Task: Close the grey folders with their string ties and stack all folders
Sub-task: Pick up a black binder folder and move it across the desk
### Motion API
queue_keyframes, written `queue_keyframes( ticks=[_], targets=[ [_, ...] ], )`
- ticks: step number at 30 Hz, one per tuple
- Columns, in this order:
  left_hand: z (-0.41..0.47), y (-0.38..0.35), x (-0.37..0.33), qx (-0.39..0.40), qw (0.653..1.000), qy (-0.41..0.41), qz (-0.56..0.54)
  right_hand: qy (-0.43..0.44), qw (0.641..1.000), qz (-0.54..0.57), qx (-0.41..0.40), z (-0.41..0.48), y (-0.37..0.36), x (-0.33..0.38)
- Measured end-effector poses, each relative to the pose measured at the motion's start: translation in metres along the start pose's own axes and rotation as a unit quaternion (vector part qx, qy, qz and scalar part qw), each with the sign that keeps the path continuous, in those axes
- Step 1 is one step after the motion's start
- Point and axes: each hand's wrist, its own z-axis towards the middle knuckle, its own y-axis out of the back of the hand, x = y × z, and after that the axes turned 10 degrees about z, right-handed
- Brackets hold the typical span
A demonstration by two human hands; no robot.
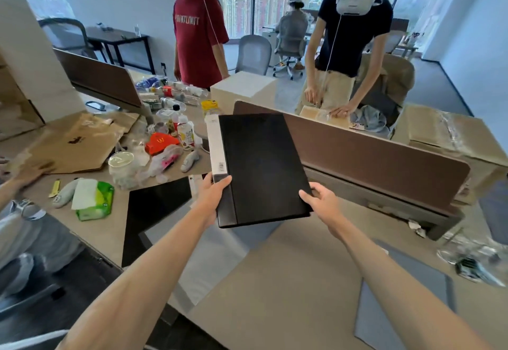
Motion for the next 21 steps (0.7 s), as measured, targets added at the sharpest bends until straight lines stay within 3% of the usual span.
queue_keyframes(
  ticks=[4, 7, 13, 18, 21],
  targets=[
    [-0.007, -0.007, 0.023, 0.023, 0.999, 0.031, -0.007, -0.063, 0.997, -0.019, -0.034, -0.007, 0.005, -0.022],
    [-0.006, -0.009, 0.046, 0.043, 0.997, 0.064, 0.014, -0.103, 0.995, -0.005, -0.015, -0.013, 0.008, -0.042],
    [0.024, -0.017, 0.094, 0.069, 0.984, 0.090, 0.137, -0.163, 0.982, -0.036, -0.091, -0.020, -0.002, -0.084],
    [0.048, -0.026, 0.127, 0.118, 0.927, 0.056, 0.351, -0.220, 0.957, -0.086, -0.171, -0.027, -0.013, -0.116],
    [0.063, -0.033, 0.146, 0.190, 0.879, 0.030, 0.436, -0.290, 0.930, -0.102, -0.199, -0.031, -0.016, -0.138]
  ],
)
